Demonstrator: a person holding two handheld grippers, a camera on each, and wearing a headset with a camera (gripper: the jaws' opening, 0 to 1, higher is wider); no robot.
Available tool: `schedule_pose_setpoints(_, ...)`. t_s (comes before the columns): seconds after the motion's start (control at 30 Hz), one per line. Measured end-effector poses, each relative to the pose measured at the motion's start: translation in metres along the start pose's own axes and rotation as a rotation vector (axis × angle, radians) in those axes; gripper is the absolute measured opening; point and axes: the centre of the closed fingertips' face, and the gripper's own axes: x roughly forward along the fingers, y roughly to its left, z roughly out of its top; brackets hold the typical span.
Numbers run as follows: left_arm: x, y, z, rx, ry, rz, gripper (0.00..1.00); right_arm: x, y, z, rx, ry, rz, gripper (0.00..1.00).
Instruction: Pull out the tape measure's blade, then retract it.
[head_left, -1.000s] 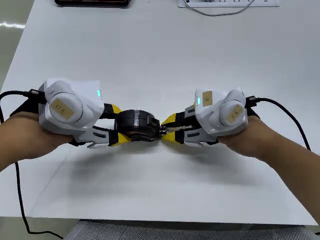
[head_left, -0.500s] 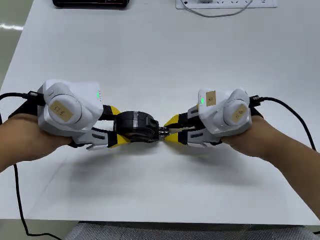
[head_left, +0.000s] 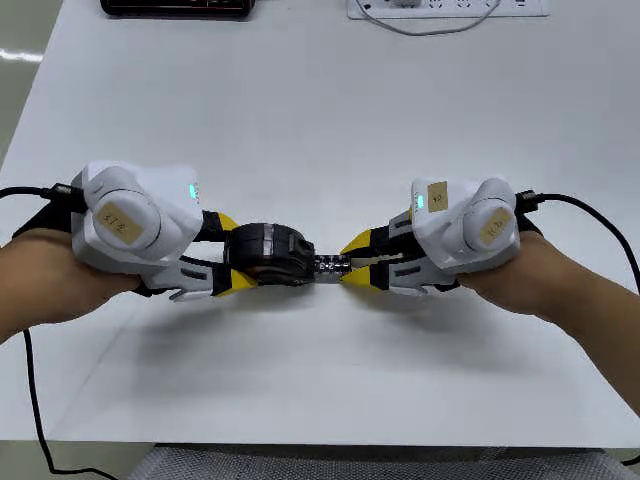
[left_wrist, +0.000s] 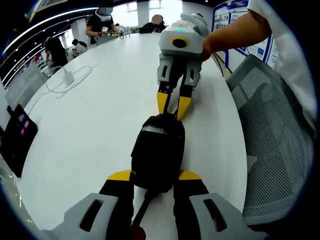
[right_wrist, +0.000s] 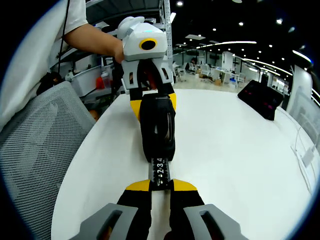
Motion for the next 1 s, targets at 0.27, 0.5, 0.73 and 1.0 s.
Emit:
schedule_pose_setpoints(0.27,0.000,0.000,0.000,-0.001,0.003,0.001,0.25,-0.007,0.000,-0.005,0.007,0.014,-0.004,0.09)
schedule_pose_setpoints(0.5,0.000,0.000,0.000,-0.001,0.005,0.001,0.25,-0.014,0.001,-0.007,0.006,0.025,-0.008,0.09)
schedule_pose_setpoints(0.73,0.000,0.000,0.000,0.001,0.006,0.003,0.25,-0.019,0.002,-0.011,0.005,0.034,-0.014,0.09)
schedule_pose_setpoints(1.0,0.000,-0.001,0.001,0.002,0.007,0.004,0.25,-0.026,0.002,-0.015,0.008,0.041,-0.022,0.09)
